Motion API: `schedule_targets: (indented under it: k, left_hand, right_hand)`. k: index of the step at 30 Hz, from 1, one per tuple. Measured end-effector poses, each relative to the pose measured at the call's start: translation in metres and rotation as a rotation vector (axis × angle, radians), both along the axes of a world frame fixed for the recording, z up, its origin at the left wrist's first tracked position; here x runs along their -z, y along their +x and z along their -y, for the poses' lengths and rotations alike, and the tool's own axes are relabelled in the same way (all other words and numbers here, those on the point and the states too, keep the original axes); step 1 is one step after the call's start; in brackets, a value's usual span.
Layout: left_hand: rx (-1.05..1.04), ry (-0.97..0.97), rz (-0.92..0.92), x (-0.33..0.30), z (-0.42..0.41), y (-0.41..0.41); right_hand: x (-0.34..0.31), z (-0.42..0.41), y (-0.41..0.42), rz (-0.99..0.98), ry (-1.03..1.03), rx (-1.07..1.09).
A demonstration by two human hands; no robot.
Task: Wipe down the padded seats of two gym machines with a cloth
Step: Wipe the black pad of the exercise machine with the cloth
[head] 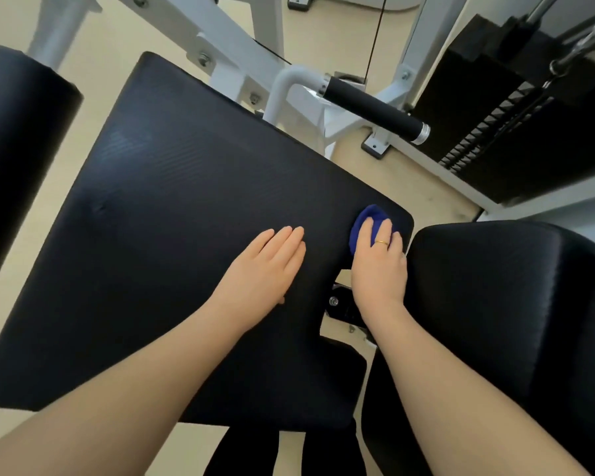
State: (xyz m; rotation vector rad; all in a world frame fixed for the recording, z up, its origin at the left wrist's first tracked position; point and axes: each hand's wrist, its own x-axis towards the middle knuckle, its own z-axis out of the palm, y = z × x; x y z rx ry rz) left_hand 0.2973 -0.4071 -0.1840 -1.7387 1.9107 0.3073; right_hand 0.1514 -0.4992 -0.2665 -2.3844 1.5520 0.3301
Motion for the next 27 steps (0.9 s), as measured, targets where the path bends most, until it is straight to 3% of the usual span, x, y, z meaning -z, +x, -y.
schedule_targets:
  k: [5,12,16,23,27]
  left_hand:
    - [0.075,0.046,0.032,0.007,0.006,0.01]
    - [0.044,0.082,0.018,0.009,0.002,0.011]
    - [-0.003,0.048,-0.031,0.009,-0.001,0.011]
    - [0.033,0.024,-0.038,0.017,-0.002,0.017]
    - [0.025,0.041,-0.039,0.016,-0.002,0.015]
  right_hand:
    - [0.015,0.025,0.01,0.02,-0.089,0.071]
    - [0.007,0.034,0.016,0.088,-0.024,0.243]
    - [0.0,-0.011,0.004,0.063,0.011,0.189]
    - [0.015,0.027,0.024,-0.01,-0.087,0.294]
    - [0.005,0.014,0.016,0.049,-0.052,0.277]
